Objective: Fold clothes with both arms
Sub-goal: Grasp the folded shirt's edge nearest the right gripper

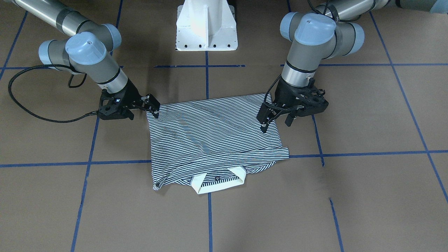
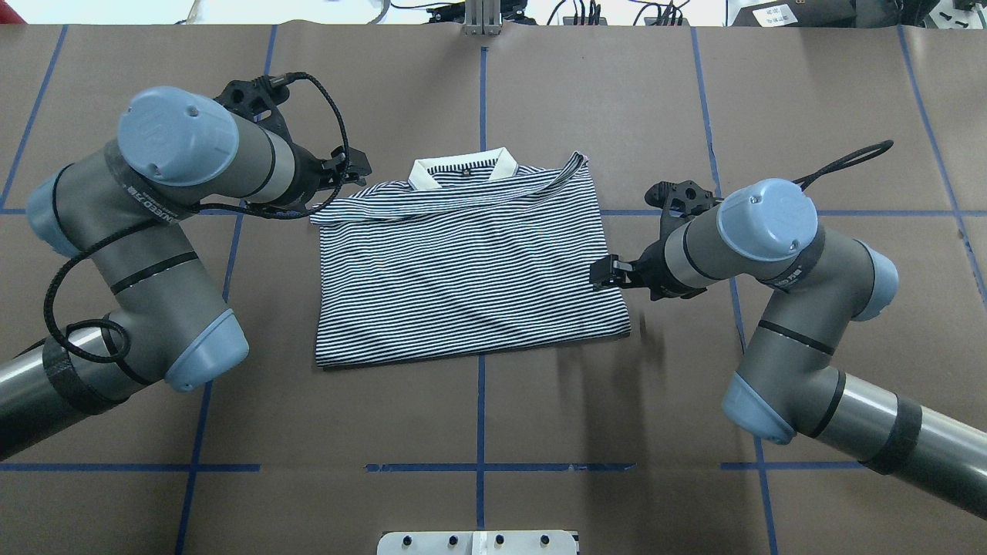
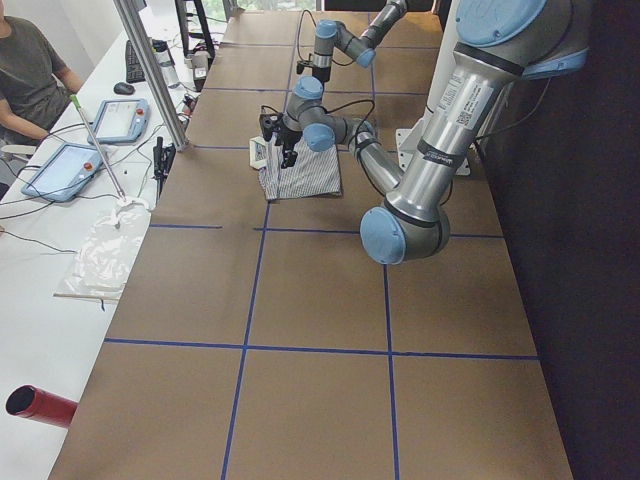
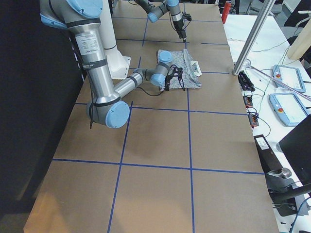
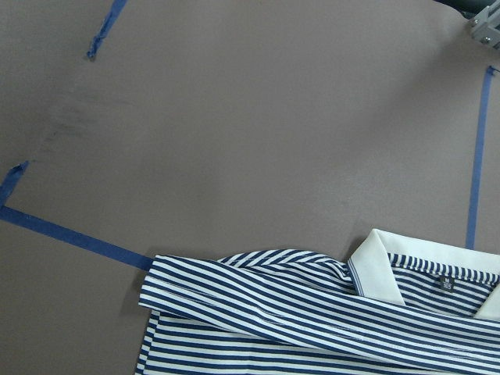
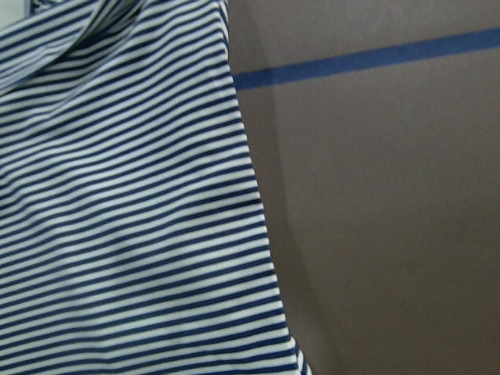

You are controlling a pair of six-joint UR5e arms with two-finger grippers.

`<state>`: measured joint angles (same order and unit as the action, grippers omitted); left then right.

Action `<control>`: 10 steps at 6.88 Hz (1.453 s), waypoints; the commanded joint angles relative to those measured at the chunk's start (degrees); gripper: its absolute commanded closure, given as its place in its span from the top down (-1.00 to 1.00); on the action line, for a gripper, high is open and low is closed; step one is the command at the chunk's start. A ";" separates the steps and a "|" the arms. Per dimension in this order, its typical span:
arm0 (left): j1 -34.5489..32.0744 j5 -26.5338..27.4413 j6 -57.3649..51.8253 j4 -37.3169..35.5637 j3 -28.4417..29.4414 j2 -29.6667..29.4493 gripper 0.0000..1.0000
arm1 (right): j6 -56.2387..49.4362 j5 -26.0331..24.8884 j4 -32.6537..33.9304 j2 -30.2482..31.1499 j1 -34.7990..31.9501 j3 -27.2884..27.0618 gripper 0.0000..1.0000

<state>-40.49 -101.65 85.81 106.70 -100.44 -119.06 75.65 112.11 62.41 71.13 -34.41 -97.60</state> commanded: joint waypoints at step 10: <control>0.24 0.23 0.67 0.00 -2.03 0.14 0.99 | 0.11 0.39 0.00 5.91 2.50 -4.41 -1.00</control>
<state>-40.31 -101.47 86.47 106.70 -101.90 -118.98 75.77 112.59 62.43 73.77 -32.57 -99.32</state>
